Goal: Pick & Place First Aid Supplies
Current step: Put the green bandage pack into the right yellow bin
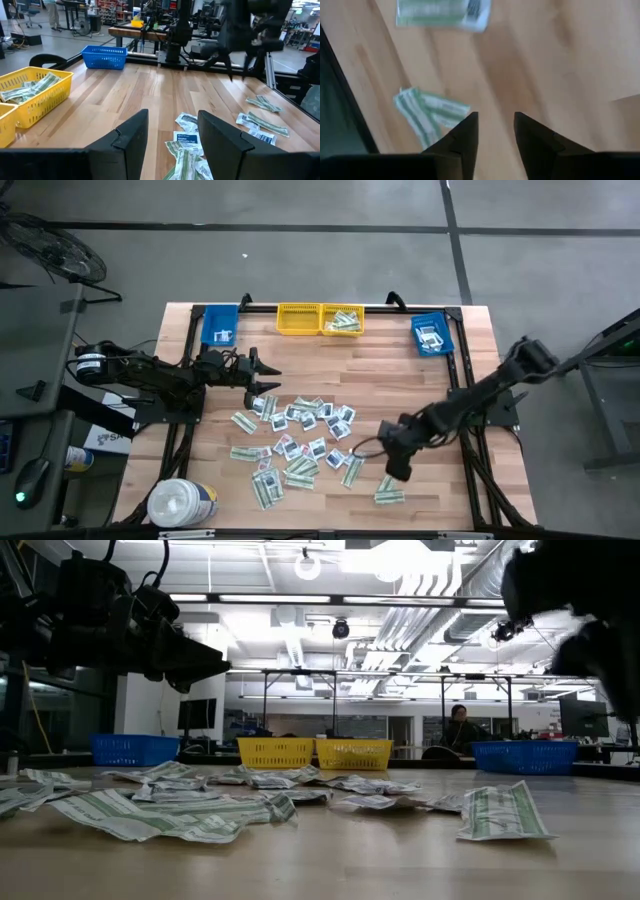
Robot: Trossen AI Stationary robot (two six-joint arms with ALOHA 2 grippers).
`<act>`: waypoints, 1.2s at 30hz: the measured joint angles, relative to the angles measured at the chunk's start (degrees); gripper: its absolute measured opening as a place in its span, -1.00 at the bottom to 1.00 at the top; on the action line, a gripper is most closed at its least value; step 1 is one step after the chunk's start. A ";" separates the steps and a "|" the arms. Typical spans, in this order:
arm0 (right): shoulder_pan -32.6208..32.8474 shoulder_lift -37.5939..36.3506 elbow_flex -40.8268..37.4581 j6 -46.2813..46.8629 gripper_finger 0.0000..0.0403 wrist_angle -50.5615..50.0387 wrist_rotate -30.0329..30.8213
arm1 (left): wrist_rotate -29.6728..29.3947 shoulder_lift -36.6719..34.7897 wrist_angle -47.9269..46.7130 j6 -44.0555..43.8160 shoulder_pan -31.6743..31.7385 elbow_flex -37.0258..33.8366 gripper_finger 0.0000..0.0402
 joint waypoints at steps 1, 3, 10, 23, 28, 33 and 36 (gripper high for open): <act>0.27 1.68 0.00 0.86 -0.36 1.31 -1.74 | 0.00 0.00 0.00 0.01 0.00 0.02 -0.14; 0.60 4.67 -0.02 2.69 -0.26 4.24 -5.47 | -0.06 0.00 0.00 0.00 0.00 0.02 -0.14; 2.54 9.34 -0.02 6.20 -0.03 12.01 -9.70 | -0.11 0.00 -0.17 -0.01 0.00 0.02 -0.14; 7.95 11.30 0.00 9.31 -0.01 15.34 0.34 | -0.09 0.00 -0.17 0.01 0.00 0.02 -0.14; 9.02 13.19 0.24 10.83 -0.01 15.28 1.30 | -0.07 0.00 -0.17 0.01 -0.02 0.02 -0.14; 9.37 13.28 0.20 11.84 -0.01 15.56 2.54 | -0.05 0.00 -0.21 0.01 0.00 0.02 -0.14; 9.37 13.19 0.25 11.83 -0.01 16.02 2.40 | 0.06 0.00 -0.24 0.01 -0.01 0.02 -0.14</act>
